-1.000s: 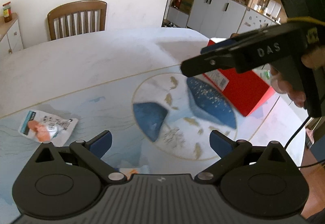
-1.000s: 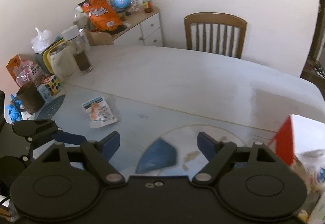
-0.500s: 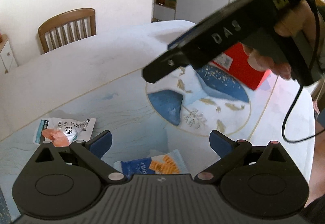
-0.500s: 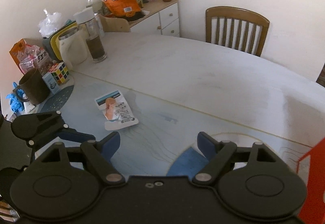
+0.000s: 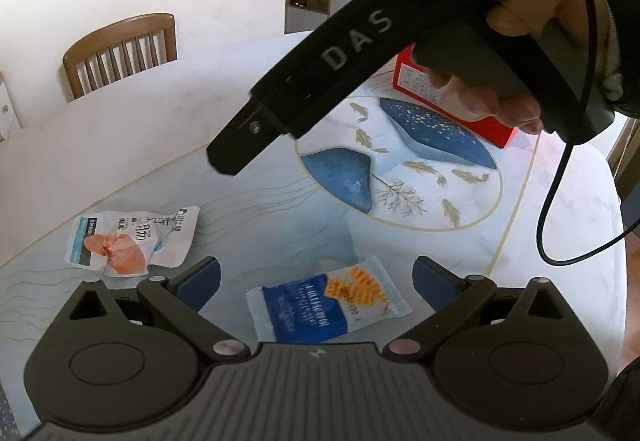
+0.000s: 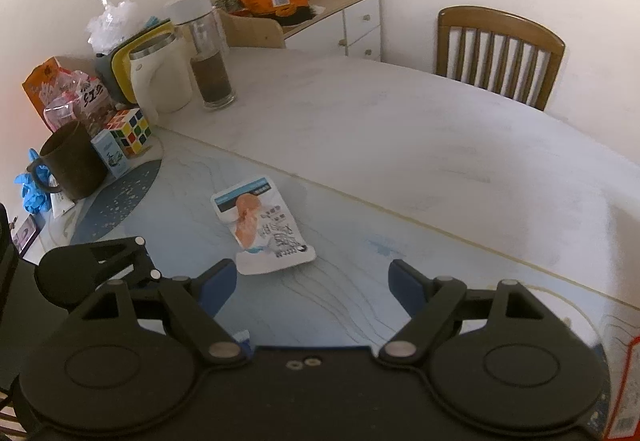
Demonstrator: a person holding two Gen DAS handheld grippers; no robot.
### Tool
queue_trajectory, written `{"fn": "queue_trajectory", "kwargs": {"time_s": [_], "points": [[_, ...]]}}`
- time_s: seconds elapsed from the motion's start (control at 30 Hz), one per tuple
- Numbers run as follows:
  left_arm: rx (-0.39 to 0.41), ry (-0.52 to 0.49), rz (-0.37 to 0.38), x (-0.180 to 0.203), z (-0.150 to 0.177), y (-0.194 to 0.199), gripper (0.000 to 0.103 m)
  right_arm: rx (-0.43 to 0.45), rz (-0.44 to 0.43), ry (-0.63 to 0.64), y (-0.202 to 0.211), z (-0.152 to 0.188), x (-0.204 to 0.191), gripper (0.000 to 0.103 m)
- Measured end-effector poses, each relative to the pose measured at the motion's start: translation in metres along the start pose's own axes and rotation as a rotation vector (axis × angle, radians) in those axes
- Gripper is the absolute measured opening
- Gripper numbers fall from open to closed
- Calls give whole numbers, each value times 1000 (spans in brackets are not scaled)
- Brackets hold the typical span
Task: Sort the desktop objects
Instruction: 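Grasp the blue cracker packet with the left tool while the right tool grasps the white sausage packet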
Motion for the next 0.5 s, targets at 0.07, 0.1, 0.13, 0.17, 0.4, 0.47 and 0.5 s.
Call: {"fn": "queue_trajectory", "kwargs": {"time_s": [0.07, 0.1, 0.13, 0.17, 0.4, 0.47, 0.5], "points": [[9, 4, 11, -4, 2, 0, 103, -8, -5, 6, -8, -1, -4, 84], [12, 6, 13, -6, 3, 0, 103, -12, -7, 10, -11, -1, -6, 84], [15, 8, 16, -8, 4, 0, 103, -15, -9, 16, -15, -2, -8, 84], [18, 7, 16, -9, 5, -1, 103, -18, -11, 22, -19, -2, -10, 84], [24, -11, 39, -17, 13, -5, 103, -49, -18, 55, -48, -2, -21, 84], [25, -14, 46, -18, 15, -7, 103, -58, -21, 68, -57, -2, -24, 84], [26, -17, 47, -18, 16, -7, 103, -62, -23, 77, -61, -2, -25, 84]]}}
Point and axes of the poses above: each gripper's, at about its wrist camera, not at the fingertips, and y roughly against the way its jaws point, x to its right, z to its underside, the point moved 3 cm from there along -y, roughly the way its jaws point, and after that the axes turned 11 degrees about x, right-handed, at the moved point
